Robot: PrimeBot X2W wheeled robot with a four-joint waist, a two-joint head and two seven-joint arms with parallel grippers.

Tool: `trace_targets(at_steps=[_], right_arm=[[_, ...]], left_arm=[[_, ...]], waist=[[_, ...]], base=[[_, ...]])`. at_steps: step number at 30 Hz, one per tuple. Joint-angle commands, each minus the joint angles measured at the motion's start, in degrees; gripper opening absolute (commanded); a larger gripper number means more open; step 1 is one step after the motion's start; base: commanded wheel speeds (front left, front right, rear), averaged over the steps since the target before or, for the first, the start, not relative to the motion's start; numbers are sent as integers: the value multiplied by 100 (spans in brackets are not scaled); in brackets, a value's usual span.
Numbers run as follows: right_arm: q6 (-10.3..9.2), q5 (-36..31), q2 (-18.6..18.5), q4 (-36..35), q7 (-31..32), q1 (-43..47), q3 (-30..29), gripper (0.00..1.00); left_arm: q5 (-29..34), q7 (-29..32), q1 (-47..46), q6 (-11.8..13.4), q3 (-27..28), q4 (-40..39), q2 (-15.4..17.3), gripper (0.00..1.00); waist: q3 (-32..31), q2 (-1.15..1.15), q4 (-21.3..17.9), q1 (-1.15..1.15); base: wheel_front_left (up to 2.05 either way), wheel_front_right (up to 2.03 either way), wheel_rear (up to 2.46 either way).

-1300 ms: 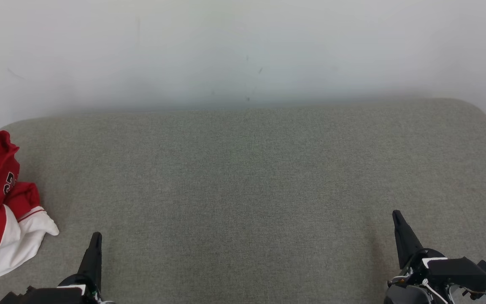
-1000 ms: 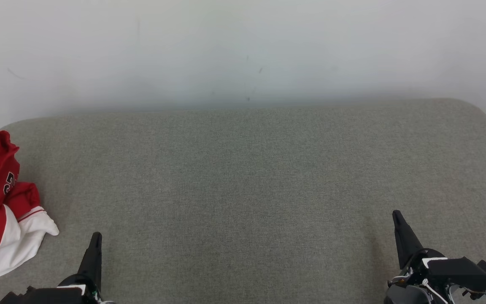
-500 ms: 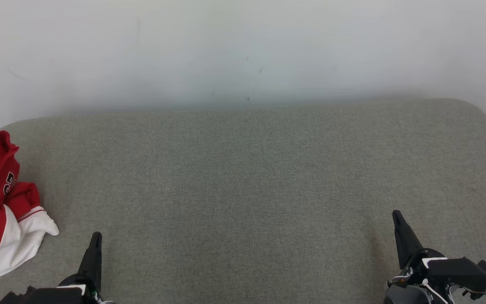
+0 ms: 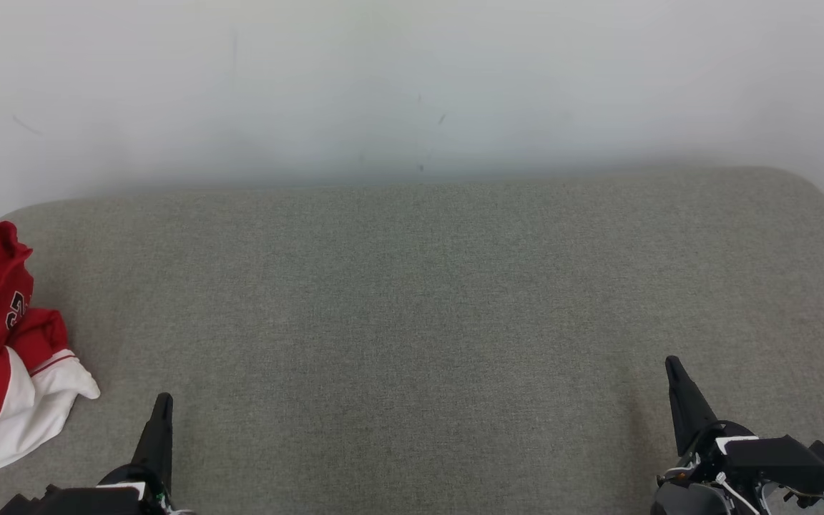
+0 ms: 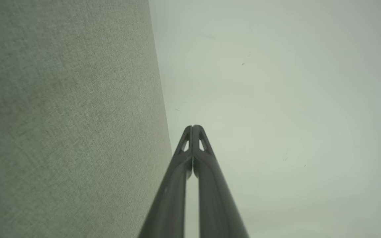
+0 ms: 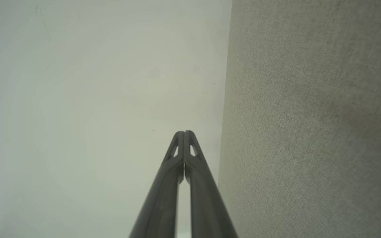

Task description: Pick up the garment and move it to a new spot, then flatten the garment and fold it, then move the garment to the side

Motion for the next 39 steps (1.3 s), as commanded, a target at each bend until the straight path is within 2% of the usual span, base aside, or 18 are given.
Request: trace_targets(at_steps=[1, 8, 9, 13, 26, 32, 36, 39], right_arm=[[-13, -1, 19, -2, 8, 49, 4, 0], [-13, -1, 19, -2, 8, 49, 4, 0], [0, -1, 0, 0, 0, 0, 1, 100], [0, -1, 13, 190, -3, 129, 7, 100], [-1, -287, -139, 39, -301, 108, 266, 100], [-1, -690, -335, 146, -530, 47, 480, 100], [-2, -1330, -394, 245, -655, -55, 475, 100], [-2, -1624, -399, 276, -702, -80, 468, 100]], left_arm=[[-24, -13, -48, -9, 19, -18, 16, 0], [-24, -13, -48, -9, 16, -18, 16, 0], [0, -1, 0, 0, 1, -1, 0, 100], [2, -3, 138, 1, -21, 178, -35, 100], [388, -381, 161, 1, -36, 70, -21, 100], [1054, -537, 146, 1, -58, 114, 12, 100], [1759, -659, 104, 1, -69, 71, 22, 100], [2055, -705, 95, 1, -74, 39, 31, 100]], waist=[[0, 0, 0, 0], [0, 0, 0, 0], [0, 0, 0, 0], [1, 0, 0, 0], [25, 0, -4, 0], [31, 0, -8, 0], [34, 0, -14, 0], [35, 0, -17, 0]], base=[[0, 0, 0], [0, 0, 0], [0, 0, 0], [0, 0, 0], [0, 0, 0], [0, 0, 0], [0, 0, 0], [0, 0, 0]])
